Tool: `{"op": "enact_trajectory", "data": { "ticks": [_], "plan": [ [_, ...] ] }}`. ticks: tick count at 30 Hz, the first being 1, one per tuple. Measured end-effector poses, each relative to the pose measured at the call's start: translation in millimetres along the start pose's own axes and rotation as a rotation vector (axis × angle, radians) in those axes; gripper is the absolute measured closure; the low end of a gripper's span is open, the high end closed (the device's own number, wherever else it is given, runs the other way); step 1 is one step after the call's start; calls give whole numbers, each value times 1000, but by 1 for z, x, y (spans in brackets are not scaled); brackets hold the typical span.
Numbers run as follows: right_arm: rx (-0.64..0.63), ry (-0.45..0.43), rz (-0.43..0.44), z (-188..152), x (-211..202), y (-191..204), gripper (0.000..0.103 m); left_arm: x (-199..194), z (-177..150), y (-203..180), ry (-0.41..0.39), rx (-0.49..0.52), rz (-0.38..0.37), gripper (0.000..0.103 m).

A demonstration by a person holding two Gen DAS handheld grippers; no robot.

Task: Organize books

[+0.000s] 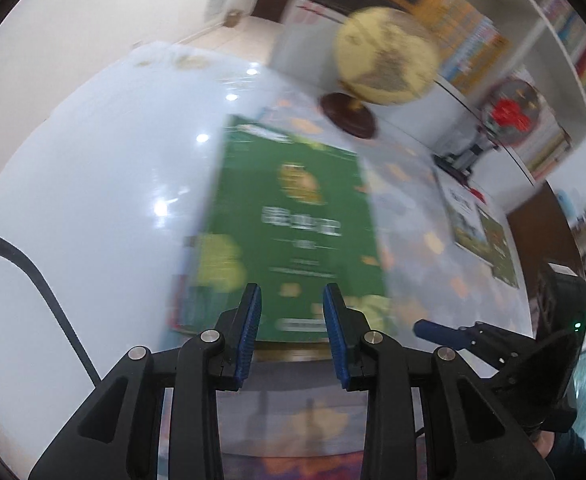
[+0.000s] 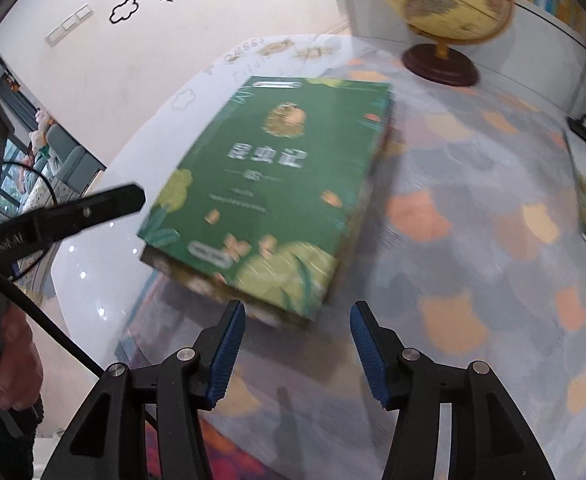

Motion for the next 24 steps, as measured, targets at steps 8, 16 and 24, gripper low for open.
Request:
{"op": "enact_trajectory", "data": {
  "ticks": [8, 16, 24],
  "plan": [
    [93, -43, -63, -30, -45, -81, 49, 26, 0, -105, 35, 108, -43, 71],
    [233, -101, -115, -65, -100, -184, 48, 56, 0, -206, 59, 192, -84, 64],
    [352, -132, -182, -101, -138, -275, 48, 95, -2, -286, 91, 235, -127, 56]
  ]
}}
Point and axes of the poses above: each gripper's, at about its wrist camera, not at the fingertips, and x roughly the way its jaws point, y to its left, z to its top, the point moved 5 cm from there along x, roughly the way its jaws point, and after that the axes turned 5 degrees about y, right-handed, at the moved point
